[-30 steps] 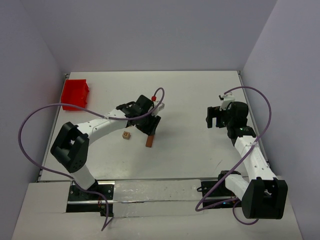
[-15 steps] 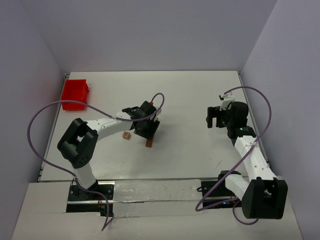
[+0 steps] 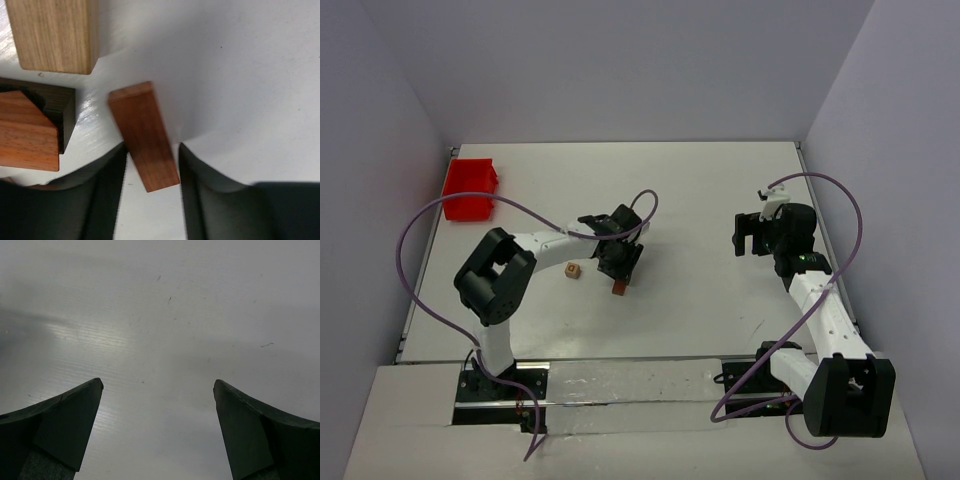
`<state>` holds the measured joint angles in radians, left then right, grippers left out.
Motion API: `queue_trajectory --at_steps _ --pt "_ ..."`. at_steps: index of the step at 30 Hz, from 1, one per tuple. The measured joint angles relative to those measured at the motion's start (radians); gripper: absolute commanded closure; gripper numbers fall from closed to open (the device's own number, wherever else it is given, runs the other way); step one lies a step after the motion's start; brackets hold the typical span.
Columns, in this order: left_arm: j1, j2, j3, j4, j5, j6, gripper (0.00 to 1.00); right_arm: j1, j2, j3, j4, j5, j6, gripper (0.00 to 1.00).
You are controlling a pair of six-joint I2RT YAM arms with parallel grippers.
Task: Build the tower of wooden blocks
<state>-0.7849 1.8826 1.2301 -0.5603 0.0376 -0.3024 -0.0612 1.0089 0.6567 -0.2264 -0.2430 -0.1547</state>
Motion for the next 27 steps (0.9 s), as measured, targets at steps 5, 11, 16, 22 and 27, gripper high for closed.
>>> queue_trajectory --at_steps 5,11,16,22,27 --pt "-0.022 0.001 0.0 0.006 -0.015 0.013 0.86 0.0 0.004 0.0 0.0 0.004 0.0 0.0" --pt "-0.075 0.001 0.003 0.015 -0.036 0.064 1.0 0.0 0.005 0.0 0.0 0.006 0.0 0.0" --pt "-0.109 0.029 0.072 -0.007 -0.069 0.093 1.0 0.0 0.008 0.0 0.0 0.006 0.0 0.0" --pt "-0.104 0.176 0.308 -0.016 -0.121 0.116 1.0 0.0 0.01 0.0 0.0 0.008 0.0 0.0" --pt "-0.07 0.299 0.454 -0.036 -0.128 0.099 1.0 0.0 0.01 0.0 0.0 0.012 0.0 0.0"
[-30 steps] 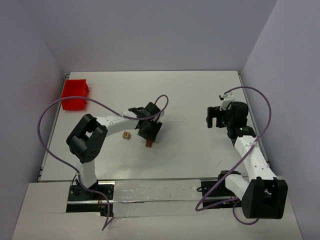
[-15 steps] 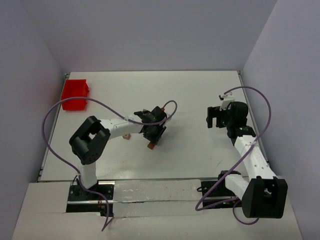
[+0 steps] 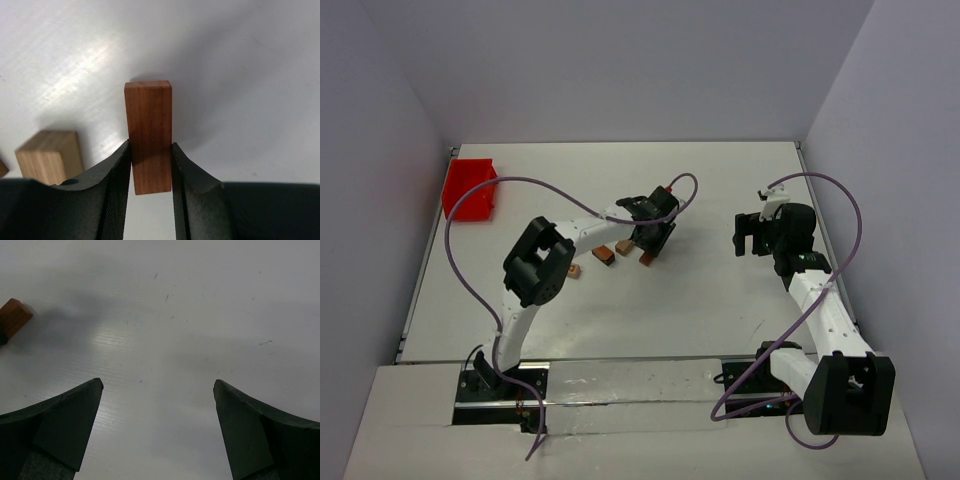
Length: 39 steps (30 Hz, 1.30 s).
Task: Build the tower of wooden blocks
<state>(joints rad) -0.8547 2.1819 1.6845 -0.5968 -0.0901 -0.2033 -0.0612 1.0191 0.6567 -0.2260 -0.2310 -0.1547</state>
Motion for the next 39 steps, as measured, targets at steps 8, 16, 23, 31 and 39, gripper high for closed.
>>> queue_trajectory --at_steps 8,16,23,31,39 --pt "0.169 0.055 0.071 -0.02 0.009 -0.124 1.0 0.0 0.0 0.0 0.0 0.002 0.0 0.0" --pt "0.283 0.005 -0.015 0.01 -0.037 -0.237 1.0 0.0 0.0 0.0 0.0 0.001 0.0 0.0" --pt "0.313 -0.065 -0.126 0.047 -0.045 -0.271 1.0 0.0 0.0 0.0 0.0 0.002 0.0 0.0" --pt "0.314 -0.139 -0.239 0.079 -0.036 -0.283 1.0 0.0 0.0 0.0 0.0 0.002 0.0 0.0" --pt "0.31 -0.221 -0.362 0.112 -0.002 -0.298 1.0 0.0 0.0 0.0 0.0 0.002 0.0 0.0"
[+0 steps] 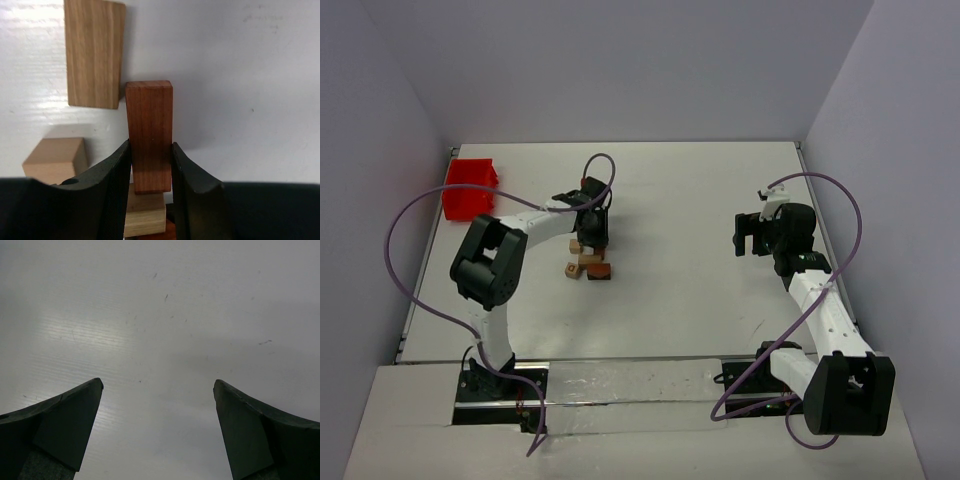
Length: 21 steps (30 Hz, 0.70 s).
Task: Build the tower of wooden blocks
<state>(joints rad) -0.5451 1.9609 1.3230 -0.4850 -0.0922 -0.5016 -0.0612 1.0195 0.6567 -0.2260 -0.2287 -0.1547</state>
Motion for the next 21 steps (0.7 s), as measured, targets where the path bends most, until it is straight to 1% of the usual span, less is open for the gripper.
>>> queue_trajectory --at_steps 5,8,10,14,21 --pt "-0.055 -0.029 -0.037 0.001 0.0 -0.012 1.0 0.0 0.003 0.0 0.0 0.001 0.0 0.0" --pt "-0.1 -0.029 -0.031 -0.013 -0.001 -0.016 1.0 0.0 0.006 0.0 0.0 0.002 0.0 0.0" --pt "-0.121 -0.016 0.0 -0.046 -0.002 -0.02 1.0 0.0 0.006 0.0 0.0 0.002 0.0 0.0" --pt "-0.127 0.031 0.099 -0.08 -0.023 -0.04 1.0 0.0 0.008 0.0 0.0 0.002 0.0 0.0" --pt "-0.125 0.046 0.123 -0.098 -0.039 -0.073 1.0 0.0 0.012 0.0 0.0 0.003 0.0 0.0"
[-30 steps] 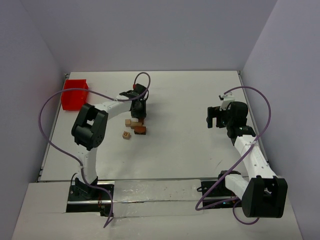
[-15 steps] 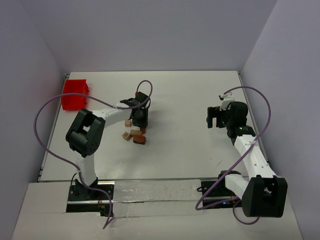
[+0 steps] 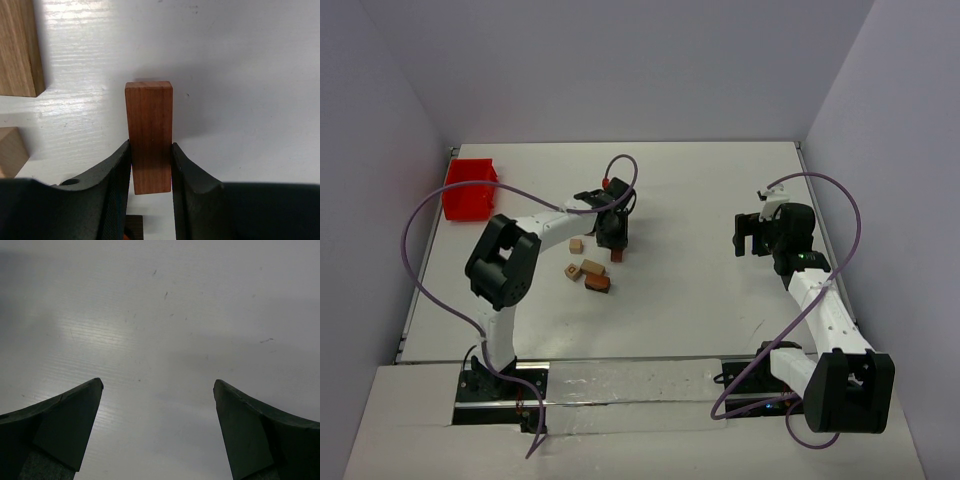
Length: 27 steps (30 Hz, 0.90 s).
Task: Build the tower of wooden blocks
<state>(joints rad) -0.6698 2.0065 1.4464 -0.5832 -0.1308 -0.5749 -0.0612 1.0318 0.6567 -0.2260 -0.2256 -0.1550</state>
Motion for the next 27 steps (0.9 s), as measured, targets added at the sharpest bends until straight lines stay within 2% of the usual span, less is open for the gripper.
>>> queue_trajectory --at_steps 9,19,27 --pt "-0.051 0.025 0.0 -0.011 -0.011 -0.061 1.0 0.0 0.005 0.0 0.0 0.0 0.0 0.0" --pt "-0.068 0.037 0.009 -0.011 -0.018 -0.101 0.89 0.0 0.007 0.0 0.0 0.001 0.0 0.0" --pt "-0.067 0.044 0.017 -0.014 -0.014 -0.112 0.9 0.0 0.008 0.0 0.0 0.002 0.0 0.0"
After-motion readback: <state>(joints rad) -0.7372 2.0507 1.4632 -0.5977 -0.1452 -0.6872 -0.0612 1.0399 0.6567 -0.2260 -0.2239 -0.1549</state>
